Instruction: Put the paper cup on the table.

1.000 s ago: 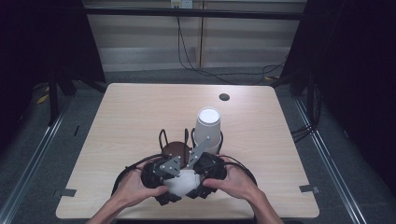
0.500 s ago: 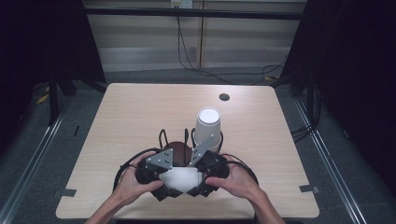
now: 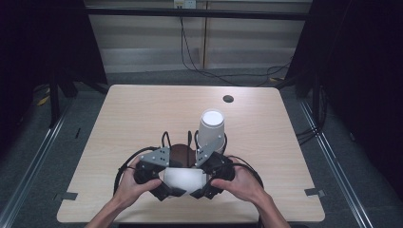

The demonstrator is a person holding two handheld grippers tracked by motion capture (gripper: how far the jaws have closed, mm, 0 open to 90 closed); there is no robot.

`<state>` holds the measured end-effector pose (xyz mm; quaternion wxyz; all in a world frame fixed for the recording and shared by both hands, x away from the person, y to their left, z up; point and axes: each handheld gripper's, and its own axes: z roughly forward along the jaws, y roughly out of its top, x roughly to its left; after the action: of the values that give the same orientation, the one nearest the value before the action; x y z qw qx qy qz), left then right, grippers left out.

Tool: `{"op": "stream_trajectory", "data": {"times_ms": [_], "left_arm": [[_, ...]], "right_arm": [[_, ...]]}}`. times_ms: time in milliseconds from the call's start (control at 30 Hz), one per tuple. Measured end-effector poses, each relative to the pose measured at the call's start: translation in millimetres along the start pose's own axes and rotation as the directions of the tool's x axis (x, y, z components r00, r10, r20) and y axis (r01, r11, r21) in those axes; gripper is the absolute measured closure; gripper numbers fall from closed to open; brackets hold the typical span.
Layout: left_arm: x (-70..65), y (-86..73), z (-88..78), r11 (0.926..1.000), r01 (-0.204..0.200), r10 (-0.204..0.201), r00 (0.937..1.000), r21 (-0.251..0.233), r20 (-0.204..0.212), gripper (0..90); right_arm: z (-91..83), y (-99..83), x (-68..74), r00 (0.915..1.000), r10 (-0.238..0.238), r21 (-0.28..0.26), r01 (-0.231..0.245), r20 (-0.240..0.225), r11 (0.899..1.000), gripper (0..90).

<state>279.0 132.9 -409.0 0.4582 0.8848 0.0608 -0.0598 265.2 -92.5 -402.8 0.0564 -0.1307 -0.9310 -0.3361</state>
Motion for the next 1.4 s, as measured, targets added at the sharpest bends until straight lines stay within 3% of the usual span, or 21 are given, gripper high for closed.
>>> {"op": "stream_trajectory", "data": {"times_ms": [267,567,667,767,967,1267,1400], "left_arm": [[0.1,-0.5,-11.3,0.9964,0.015,-0.019,0.9989,-0.084,-0.043,15.8],[-2.4,-6.2,-25.9,0.9845,0.063,-0.078,0.9929,-0.164,-0.089,15.8],[-3.8,-14.2,-28.7,0.9832,0.068,-0.087,0.9899,-0.170,-0.112,15.8],[-1.4,-21.1,-31.4,0.9839,0.087,-0.104,0.9889,-0.156,-0.105,15.8],[-0.9,-25.0,-38.1,0.9764,0.097,-0.119,0.9868,-0.193,-0.109,15.8],[-4.7,-27.2,-32.7,0.9784,0.090,-0.110,0.9890,-0.186,-0.100,15.8],[-5.3,-27.8,-34.5,0.9741,0.092,-0.115,0.9878,-0.207,-0.105,15.8]], "right_arm": [[-2.6,-4.5,-4.1,0.9998,0.019,-0.004,-0.019,0.007,1.000,24.7],[-14.4,-15.9,-7.7,0.9978,0.060,-0.038,-0.059,0.027,0.998,24.6],[-19.4,-20.3,-8.4,0.9964,0.073,-0.043,-0.071,0.043,0.997,24.6],[-23.0,-25.2,-9.7,0.9951,0.085,-0.063,-0.081,0.052,0.995,24.5],[-31.0,-32.2,-12.0,0.9926,0.106,-0.123,-0.098,0.060,0.988,24.5],[-36.5,-35.1,-12.7,0.9936,0.108,-0.211,-0.099,0.033,0.973,24.5],[-38.7,-35.4,-12.8,0.9946,0.102,-0.256,-0.093,0.020,0.962,24.6]]}}
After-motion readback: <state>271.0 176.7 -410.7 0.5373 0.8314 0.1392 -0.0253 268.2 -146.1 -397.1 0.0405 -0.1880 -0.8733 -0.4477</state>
